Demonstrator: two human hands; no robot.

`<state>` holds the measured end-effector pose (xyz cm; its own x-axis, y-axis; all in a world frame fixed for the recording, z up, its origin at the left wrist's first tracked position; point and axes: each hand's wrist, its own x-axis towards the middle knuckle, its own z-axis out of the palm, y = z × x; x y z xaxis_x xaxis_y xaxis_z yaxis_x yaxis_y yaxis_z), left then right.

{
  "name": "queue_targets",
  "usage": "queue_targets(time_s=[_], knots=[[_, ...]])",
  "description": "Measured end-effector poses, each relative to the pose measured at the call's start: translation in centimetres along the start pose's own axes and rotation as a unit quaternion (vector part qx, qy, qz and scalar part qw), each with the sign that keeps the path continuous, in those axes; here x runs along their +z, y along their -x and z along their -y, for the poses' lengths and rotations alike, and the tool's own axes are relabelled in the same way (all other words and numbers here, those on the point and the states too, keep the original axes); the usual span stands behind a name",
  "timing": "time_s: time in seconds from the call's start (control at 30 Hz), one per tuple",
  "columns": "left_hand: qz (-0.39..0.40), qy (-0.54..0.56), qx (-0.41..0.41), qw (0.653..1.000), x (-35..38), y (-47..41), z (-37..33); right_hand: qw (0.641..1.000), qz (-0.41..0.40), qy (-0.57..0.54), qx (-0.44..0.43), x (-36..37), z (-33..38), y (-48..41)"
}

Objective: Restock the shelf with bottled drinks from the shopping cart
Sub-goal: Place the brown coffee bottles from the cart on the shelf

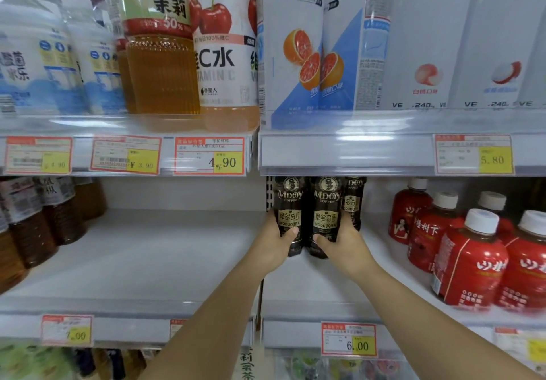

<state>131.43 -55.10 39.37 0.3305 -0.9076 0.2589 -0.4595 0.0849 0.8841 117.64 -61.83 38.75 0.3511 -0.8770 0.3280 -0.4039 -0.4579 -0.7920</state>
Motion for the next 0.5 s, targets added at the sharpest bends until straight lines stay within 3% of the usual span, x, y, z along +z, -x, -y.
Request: queue_targets(time_s=[0.13, 0.2, 0.37, 0.5], knots=[[0.004, -0.012, -0.004, 1.000, -0.1, 0.3, -0.4, 1.000, 0.024, -0.008, 0.012, -0.6, 0.7, 0.7], [-0.002, -0.008, 0.004, 1.000, -0.3, 0.7, -0.7, 1.000, -0.003, -0.019, -0.005, -1.1, 1.3, 2.0], [-0.100, -0.114, 0.113, 0.982, -2.6, 6.1, -0.8, 0.977, -0.113, 0.030, -0.180, -0.2, 3.6, 8.0], [-0.190, -0.170, 0.178, 0.950, -7.6, 14.9, 2.7, 0.958, 0.037, 0.012, -0.284, 6.4, 7.1, 13.1]])
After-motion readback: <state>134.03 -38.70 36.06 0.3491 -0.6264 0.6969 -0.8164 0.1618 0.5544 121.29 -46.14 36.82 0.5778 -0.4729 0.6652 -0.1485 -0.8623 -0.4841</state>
